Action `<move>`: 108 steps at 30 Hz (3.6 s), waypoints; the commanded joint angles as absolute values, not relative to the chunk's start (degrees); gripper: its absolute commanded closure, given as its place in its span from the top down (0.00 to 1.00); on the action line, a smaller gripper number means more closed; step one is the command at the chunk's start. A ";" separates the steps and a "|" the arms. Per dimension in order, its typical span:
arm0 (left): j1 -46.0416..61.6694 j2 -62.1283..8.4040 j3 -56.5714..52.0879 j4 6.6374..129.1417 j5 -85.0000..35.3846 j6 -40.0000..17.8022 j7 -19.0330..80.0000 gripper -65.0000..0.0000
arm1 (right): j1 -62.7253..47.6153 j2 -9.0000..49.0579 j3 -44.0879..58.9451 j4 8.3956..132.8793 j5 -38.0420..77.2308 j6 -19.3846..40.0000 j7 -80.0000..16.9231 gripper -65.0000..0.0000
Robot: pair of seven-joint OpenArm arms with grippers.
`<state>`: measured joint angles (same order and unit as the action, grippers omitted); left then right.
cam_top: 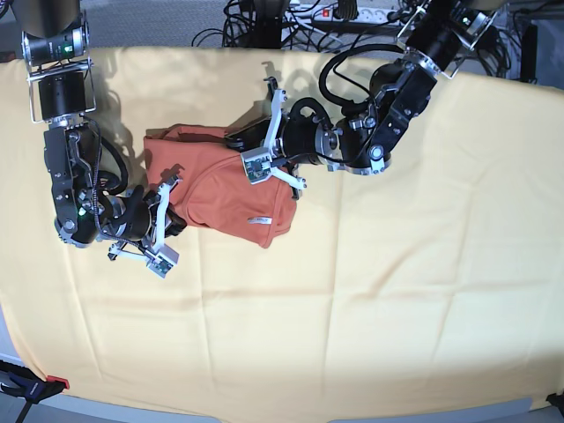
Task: Fold the T-shirt properly
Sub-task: 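Grasp the bundle edges with both grippers and fold it over, then move the left gripper to the bundle's side edge and open it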
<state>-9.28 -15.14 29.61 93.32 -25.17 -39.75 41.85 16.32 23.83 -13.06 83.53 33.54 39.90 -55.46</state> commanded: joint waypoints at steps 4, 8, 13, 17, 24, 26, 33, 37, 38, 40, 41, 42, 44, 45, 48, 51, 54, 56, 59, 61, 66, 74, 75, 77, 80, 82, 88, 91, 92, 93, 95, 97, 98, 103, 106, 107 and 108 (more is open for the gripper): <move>-12.29 -15.18 29.36 92.33 -26.35 -40.00 40.95 0.00 | 17.91 26.35 -12.80 84.82 37.23 40.00 -56.86 0.00; -14.06 -17.98 29.34 92.31 -26.33 -40.00 40.93 0.00 | 17.37 28.88 -12.75 86.91 44.56 40.00 -61.91 0.00; -14.48 -19.35 29.34 91.44 -22.20 -40.00 38.92 0.00 | 13.47 29.56 -12.71 88.90 54.28 40.00 -66.96 0.00; -15.90 -19.35 29.34 89.43 -19.22 -40.00 35.99 0.00 | 10.41 29.82 -12.69 92.49 54.68 40.00 -67.00 0.00; -17.54 -19.33 29.34 85.08 -13.56 -37.91 30.28 0.00 | 2.85 34.52 -12.64 104.20 57.30 40.00 -67.16 0.00; -19.29 -19.00 29.34 82.96 -11.94 -36.16 26.85 0.00 | 1.26 35.70 -12.64 106.69 58.61 40.00 -67.16 0.00; -22.17 -18.44 29.32 83.07 -14.15 -35.07 29.10 0.00 | -2.07 36.21 -10.55 110.04 52.05 40.00 -63.13 0.00; -22.24 -18.44 26.81 89.45 -23.22 -39.03 35.75 0.00 | -2.07 36.21 -5.56 110.04 43.83 37.89 -56.36 0.00; -22.24 -18.44 25.39 91.35 -26.59 -39.83 38.65 0.00 | -2.07 36.18 -4.23 110.02 41.93 36.27 -55.27 0.00; -22.22 -18.46 21.56 94.72 -34.26 -40.00 44.56 0.00 | -2.11 36.18 -1.93 109.91 38.70 32.51 -54.06 0.00; -22.20 -18.61 19.27 95.90 -38.50 -40.00 47.07 0.00 | -2.11 36.18 -1.10 109.67 37.52 30.81 -53.93 0.00; -22.20 -18.98 16.97 96.71 -42.63 -40.00 48.99 0.00 | -2.26 36.21 -0.56 109.36 36.58 29.43 -53.93 0.00; -21.56 -20.12 12.14 97.38 -50.61 -40.00 51.22 0.00 | -2.63 36.16 -0.38 108.12 35.97 28.25 -53.95 0.00; -20.88 -20.58 9.72 97.41 -53.89 -40.00 51.53 0.00 | -3.07 36.07 -0.38 107.26 36.40 28.29 -53.84 0.00; -17.61 -21.98 3.25 97.38 -60.27 -40.00 51.57 0.00 | -3.77 35.31 -0.38 104.75 39.22 31.11 -53.60 0.00; -14.37 -23.05 -0.78 97.38 -61.17 -40.00 53.74 0.00 | -4.01 33.45 -0.38 103.74 42.02 36.64 -53.54 0.00; -11.68 -25.41 -1.98 97.41 -62.63 -40.00 56.21 0.00 | -4.47 30.72 -0.38 103.74 43.94 39.90 -53.52 0.00; -9.87 -27.46 -2.07 97.41 -64.29 -40.00 56.18 0.00 | -5.21 28.56 -0.38 103.74 43.35 40.00 -53.56 0.00; -8.23 -29.06 -2.07 97.41 -64.38 -40.00 56.21 0.00 | -5.91 26.24 -0.38 103.74 41.19 40.00 -53.87 0.00; -8.10 -29.54 -2.07 97.38 -63.81 -40.00 56.25 0.00 | -6.02 26.04 -0.38 103.74 41.95 40.00 -55.11 0.00; -8.08 -30.50 -2.04 97.38 -63.72 -40.00 56.23 0.00 | -6.61 26.04 -0.36 103.81 53.54 40.00 -64.90 0.00; -8.10 -30.65 -1.93 97.38 -63.79 -40.00 55.81 0.00 | -10.61 24.95 -0.38 103.81 68.75 40.00 -68.42 0.00; -8.10 -30.65 -1.93 97.38 -63.79 -40.00 55.81 0.00 | -10.59 24.84 -0.36 103.81 68.36 40.00 -68.40 0.00; -8.08 -30.65 -1.93 97.38 -63.79 -40.00 55.83 0.00 | -10.24 24.88 -0.30 103.88 66.89 40.00 -68.18 0.00; -8.12 -30.65 -1.93 97.38 -64.66 -40.00 55.86 0.00 | -9.15 24.93 0.60 103.90 65.82 40.00 -68.23 0.00; -8.12 -30.65 -1.93 97.41 -67.42 -40.00 56.07 0.00 | -8.43 24.93 2.00 104.40 65.80 40.00 -68.23 0.00; -8.14 -29.61 -1.89 97.41 -71.05 -40.00 55.99 0.00 | -6.96 24.93 7.57 106.13 65.71 40.00 -68.38 0.00; -8.23 -27.75 -1.50 97.41 -71.02 -40.00 55.94 0.00 | -6.96 24.93 8.78 106.13 65.69 40.00 -68.90 0.00; -8.47 -27.14 -1.02 97.38 -70.94 -40.00 55.94 0.00 | -6.94 24.93 8.78 106.13 65.32 40.00 -68.90 0.00; -8.78 -26.46 -0.38 97.41 -70.54 -40.00 55.88 0.00 | -6.94 24.93 8.78 106.13 64.60 40.00 -68.86 0.00; -9.74 -24.99 1.45 97.38 -67.79 -40.00 55.29 0.00 | -6.94 24.93 8.78 106.13 62.98 40.00 -68.86 0.00; -11.00 -23.53 3.86 97.34 -61.25 -40.00 52.40 0.00 | -6.96 24.93 8.78 106.13 61.60 40.00 -68.93 0.00; -11.55 -22.85 5.23 97.21 -57.36 -40.00 50.19 0.00 | -6.96 24.93 8.78 106.13 60.95 40.00 -68.99 0.00; -13.74 -20.51 14.48 97.10 -43.55 -40.00 44.01 0.33 | -6.96 24.95 8.78 106.13 59.86 40.00 -69.73 0.00; -14.17 -18.94 19.59 97.06 -35.22 -35.59 41.63 0.55 | -6.96 24.95 8.78 106.13 59.48 40.00 -69.73 0.00; -14.15 -18.48 20.88 97.03 -31.68 -33.69 40.27 0.55 | -6.96 24.95 8.78 106.13 59.51 40.00 -69.76 0.00; -14.15 -18.02 22.02 96.84 -28.49 -31.97 38.94 0.55 | -6.96 24.95 8.78 106.13 59.48 40.00 -69.76 0.00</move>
